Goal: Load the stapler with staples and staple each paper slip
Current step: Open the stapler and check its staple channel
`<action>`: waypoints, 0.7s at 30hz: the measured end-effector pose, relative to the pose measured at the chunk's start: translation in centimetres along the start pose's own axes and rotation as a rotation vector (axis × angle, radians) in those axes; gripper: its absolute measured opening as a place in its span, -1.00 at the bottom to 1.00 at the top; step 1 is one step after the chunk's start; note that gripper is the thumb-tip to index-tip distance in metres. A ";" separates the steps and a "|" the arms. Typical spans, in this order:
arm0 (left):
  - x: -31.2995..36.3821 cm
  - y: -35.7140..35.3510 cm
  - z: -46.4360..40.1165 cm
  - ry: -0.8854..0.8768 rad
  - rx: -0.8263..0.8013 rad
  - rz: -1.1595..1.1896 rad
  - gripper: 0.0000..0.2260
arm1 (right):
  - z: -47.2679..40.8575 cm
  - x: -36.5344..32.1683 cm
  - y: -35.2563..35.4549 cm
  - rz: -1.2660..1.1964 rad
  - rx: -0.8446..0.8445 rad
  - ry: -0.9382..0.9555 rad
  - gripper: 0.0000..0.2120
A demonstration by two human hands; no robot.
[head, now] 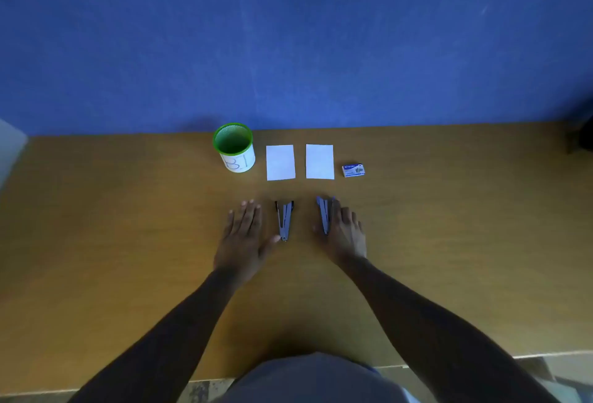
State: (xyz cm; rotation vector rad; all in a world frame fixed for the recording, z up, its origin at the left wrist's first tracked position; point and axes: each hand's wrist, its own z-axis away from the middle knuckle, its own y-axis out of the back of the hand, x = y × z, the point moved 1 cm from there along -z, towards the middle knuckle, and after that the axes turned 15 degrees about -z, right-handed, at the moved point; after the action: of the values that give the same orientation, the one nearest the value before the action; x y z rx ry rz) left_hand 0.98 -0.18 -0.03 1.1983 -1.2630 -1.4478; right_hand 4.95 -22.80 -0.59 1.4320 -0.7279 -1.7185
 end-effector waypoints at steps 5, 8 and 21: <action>0.3 0.4 -0.1 0.008 0.016 -0.015 -0.28 | -0.6 -0.6 0.2 -0.205 0.014 -0.095 -0.40; 0.8 1.1 -0.5 0.012 0.038 0.045 -0.29 | -0.5 -1.2 0.4 -0.364 0.074 -0.094 -0.56; 4.4 4.4 -3.1 0.398 0.150 0.996 -0.72 | 1.4 -4.2 0.8 -1.290 -0.178 -0.258 -0.72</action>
State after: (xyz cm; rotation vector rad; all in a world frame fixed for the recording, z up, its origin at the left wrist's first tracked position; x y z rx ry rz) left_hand 3.30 -5.61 3.69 0.6929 -1.3830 -0.3746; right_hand 4.05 -19.72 2.62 1.6698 0.4036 -2.8398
